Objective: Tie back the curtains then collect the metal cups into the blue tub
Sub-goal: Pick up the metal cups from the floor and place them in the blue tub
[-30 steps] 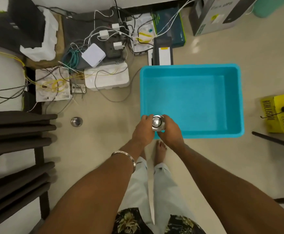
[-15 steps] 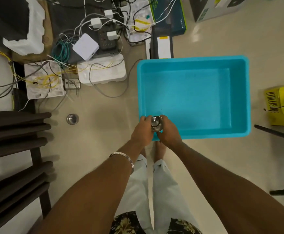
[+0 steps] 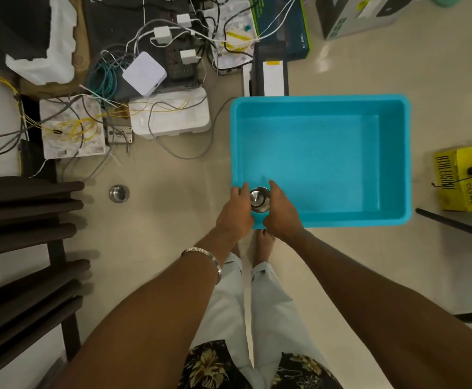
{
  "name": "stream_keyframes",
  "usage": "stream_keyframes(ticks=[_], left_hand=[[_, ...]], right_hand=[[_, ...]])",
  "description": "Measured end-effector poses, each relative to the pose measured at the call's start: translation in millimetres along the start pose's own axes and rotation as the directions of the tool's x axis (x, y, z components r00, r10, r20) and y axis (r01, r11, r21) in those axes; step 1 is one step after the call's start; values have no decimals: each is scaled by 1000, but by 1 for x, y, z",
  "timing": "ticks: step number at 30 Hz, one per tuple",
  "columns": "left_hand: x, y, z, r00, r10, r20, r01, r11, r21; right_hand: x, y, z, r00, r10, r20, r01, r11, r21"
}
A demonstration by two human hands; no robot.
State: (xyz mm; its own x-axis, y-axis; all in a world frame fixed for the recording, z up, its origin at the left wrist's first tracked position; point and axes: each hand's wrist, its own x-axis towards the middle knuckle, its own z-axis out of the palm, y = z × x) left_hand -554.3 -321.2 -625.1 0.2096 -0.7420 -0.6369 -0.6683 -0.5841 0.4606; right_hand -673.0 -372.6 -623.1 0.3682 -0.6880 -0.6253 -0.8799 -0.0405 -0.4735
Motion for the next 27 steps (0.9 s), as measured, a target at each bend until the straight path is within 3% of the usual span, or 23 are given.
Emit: stream_keyframes(ticks=[5, 13, 21, 27], left_hand=[[-23, 2, -23, 997, 45, -64, -48, 998, -51], [-79, -15, -63, 978, 16, -207, -38, 994, -102], [-171, -63, -62, 892, -287, -351, 197, 943, -270], [-257, -98, -27, 758, -500, -418, 332, 848, -413]], right_hand=[[-19, -18, -25, 989, -130, -76, 116, 981, -156], [-54, -73, -42, 949, -314, 36, 307, 889, -340], [-109, -131, -19, 862, -430, 270, 507, 693, -513], [-149, -163, 17, 685, -534, 495, 726, 445, -525]])
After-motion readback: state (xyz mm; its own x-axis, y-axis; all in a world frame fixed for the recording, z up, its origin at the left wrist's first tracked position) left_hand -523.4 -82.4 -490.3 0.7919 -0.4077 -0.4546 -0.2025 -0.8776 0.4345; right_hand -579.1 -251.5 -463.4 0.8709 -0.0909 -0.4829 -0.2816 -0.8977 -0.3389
